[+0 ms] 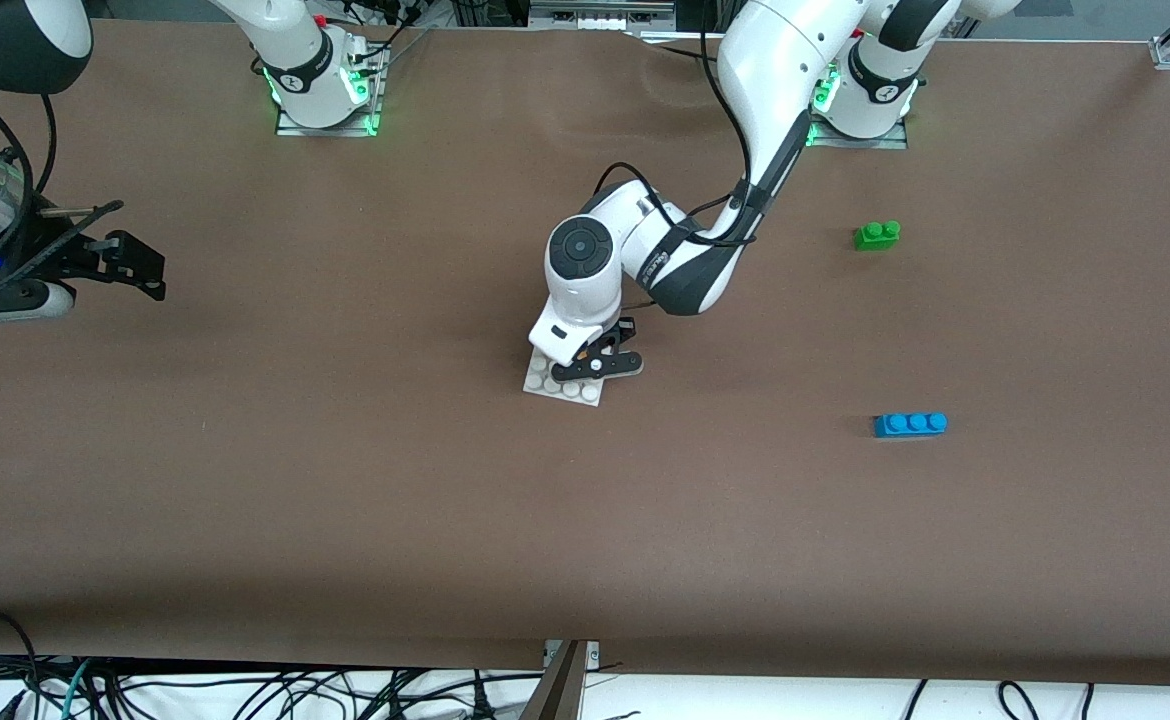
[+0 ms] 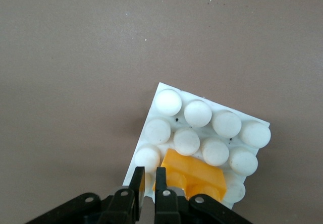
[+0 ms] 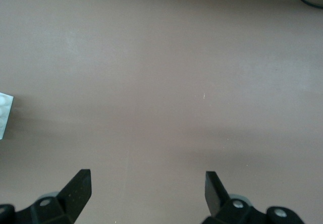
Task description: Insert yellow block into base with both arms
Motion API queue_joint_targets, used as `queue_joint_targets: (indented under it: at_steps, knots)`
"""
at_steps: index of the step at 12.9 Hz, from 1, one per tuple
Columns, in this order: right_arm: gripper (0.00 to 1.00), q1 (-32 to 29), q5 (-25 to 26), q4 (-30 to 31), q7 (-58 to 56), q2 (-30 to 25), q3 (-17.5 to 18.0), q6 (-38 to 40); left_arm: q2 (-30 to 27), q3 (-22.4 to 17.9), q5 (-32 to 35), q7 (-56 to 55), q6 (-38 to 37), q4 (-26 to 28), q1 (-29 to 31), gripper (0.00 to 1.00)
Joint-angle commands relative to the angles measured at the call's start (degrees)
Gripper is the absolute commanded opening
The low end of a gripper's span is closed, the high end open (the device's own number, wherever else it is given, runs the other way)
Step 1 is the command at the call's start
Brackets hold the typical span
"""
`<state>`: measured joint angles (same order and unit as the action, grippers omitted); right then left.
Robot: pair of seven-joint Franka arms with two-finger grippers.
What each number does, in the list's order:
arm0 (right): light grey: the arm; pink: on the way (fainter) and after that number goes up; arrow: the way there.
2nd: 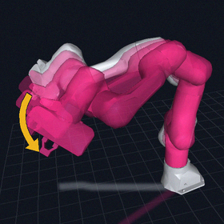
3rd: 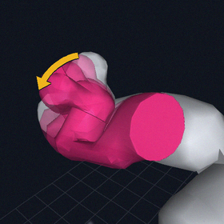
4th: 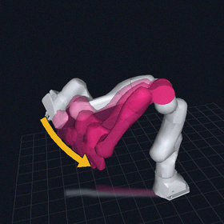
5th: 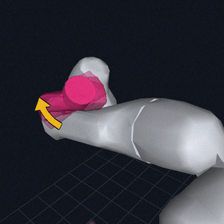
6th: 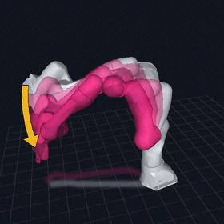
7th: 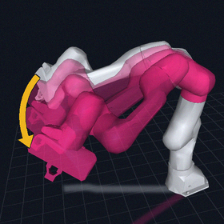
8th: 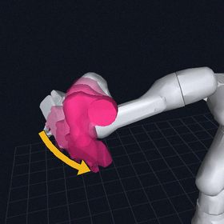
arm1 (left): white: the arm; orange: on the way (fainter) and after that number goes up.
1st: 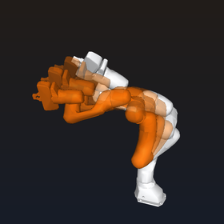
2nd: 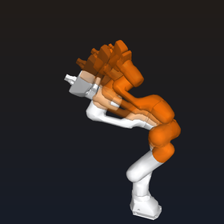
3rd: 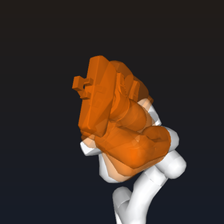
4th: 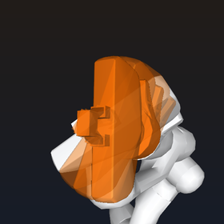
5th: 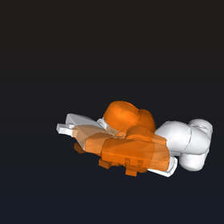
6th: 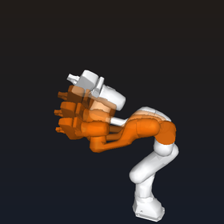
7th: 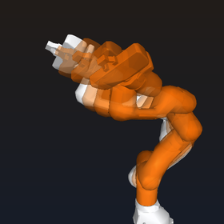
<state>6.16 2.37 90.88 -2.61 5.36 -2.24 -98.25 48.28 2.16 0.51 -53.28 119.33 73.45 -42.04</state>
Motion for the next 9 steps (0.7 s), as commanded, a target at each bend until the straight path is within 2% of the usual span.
queue_joint_targets:
  at_steps: [1,4,9]
  knots:
    - [1.0,-0.4,-0.2,-0.6,-0.8,0.1,0.7,0.3,1.1,-0.2,0.2,-0.7,0.1,-1.6,-0.3,0.15]
    - [1.0,-0.4,-0.2,-0.6,-0.8,0.1,0.7,0.3,0.4,-0.1,-0.2,-0.9,-0.2,-2.0,-0.3,0.15]
    - [1.0,-0.4,-0.2,-0.6,-0.8,0.2,0.7,0.3,2.5,-0.3,0.4,-2.9,0.2,-2.0,-2.4,0.13]
